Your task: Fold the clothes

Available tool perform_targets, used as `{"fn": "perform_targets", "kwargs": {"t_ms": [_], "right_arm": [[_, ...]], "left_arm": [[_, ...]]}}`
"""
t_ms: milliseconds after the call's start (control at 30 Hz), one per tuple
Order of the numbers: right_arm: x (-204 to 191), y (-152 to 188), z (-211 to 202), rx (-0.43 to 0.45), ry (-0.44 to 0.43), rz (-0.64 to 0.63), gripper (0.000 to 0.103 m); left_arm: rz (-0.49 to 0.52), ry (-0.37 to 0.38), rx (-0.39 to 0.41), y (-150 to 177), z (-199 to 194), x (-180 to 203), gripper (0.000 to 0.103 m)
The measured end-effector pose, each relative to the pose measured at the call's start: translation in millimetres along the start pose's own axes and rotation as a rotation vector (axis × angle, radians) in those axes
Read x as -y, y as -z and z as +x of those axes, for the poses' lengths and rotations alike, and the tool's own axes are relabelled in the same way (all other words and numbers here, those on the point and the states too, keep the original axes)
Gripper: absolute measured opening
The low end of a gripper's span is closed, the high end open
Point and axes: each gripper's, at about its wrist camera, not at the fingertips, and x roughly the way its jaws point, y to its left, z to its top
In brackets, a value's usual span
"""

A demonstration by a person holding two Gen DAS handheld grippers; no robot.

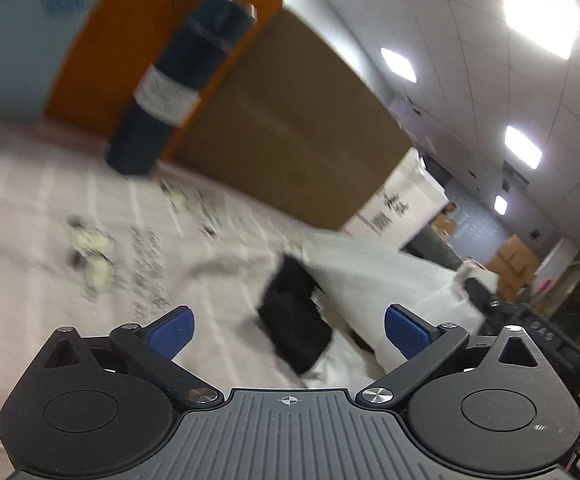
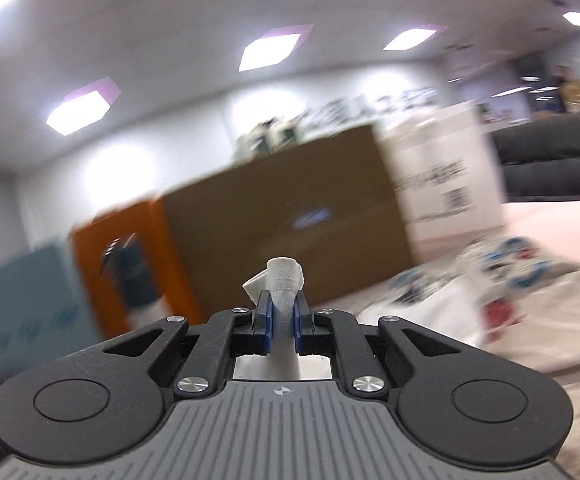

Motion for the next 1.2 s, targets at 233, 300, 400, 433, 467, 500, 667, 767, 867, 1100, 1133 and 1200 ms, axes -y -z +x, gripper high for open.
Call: {"fn": "perform_targets", "kwargs": {"t_ms": [233, 300, 400, 433, 467, 500, 667, 767, 867, 1100, 1133, 1200], "right_arm": [[40.1, -22.6, -27.6, 0.095, 0.054, 0.107, 0.009], [42.1, -26.7, -31.6, 0.103, 0.054, 0.112, 0.009], [45.0, -33.3, -36.8, 0.117, 0.056, 0.120, 0.009], [45.1, -38.3, -35.1, 0.125, 0.060, 0.115, 0.009], [42.7, -42.5, -35.7, 0.132, 0.059, 0.110, 0.009], [40.2, -47.8, -36.0, 0.141, 0.056, 0.112, 0.009], [15.1, -82.5, -35.7, 0.194, 0.043, 0.110, 0.008], [-0.3, -101.9, -29.4, 0.195, 0.020, 0.132, 0.008], [-12.2, -110.9, -16.5, 0.190, -0.015, 0.184, 0.008], [-48.5, -101.9, 23.2, 0.135, -0.121, 0.288, 0.008], [-53.4, -98.7, 24.9, 0.134, -0.139, 0.299, 0.008], [-57.9, -88.8, 16.2, 0.133, -0.180, 0.331, 0.008]], "left_arm": [[-0.095, 0.000, -0.106, 4.4, 83.0, 5.9, 0.051], [-0.062, 0.008, -0.124, 8.3, 97.0, 12.1, 0.032], [0.007, -0.014, -0.105, 13.6, 101.3, 21.2, 0.005], [0.024, -0.008, -0.084, 12.8, 96.7, 24.1, 0.004], [0.032, 0.008, -0.060, 10.5, 90.0, 26.9, 0.004], [0.039, 0.023, -0.032, 6.5, 82.6, 30.0, 0.004], [0.058, 0.078, 0.085, -24.2, 40.1, 45.4, 0.003], [0.052, 0.092, 0.160, -45.2, 9.0, 44.6, 0.003], [0.066, 0.054, 0.244, -65.8, -27.0, 34.4, 0.003], [0.096, -0.075, 0.446, -96.4, -137.0, -1.5, 0.002], [0.107, -0.097, 0.477, -97.3, -155.8, -5.5, 0.002], [0.115, -0.139, 0.529, -94.3, -193.9, -12.8, 0.002]]}}
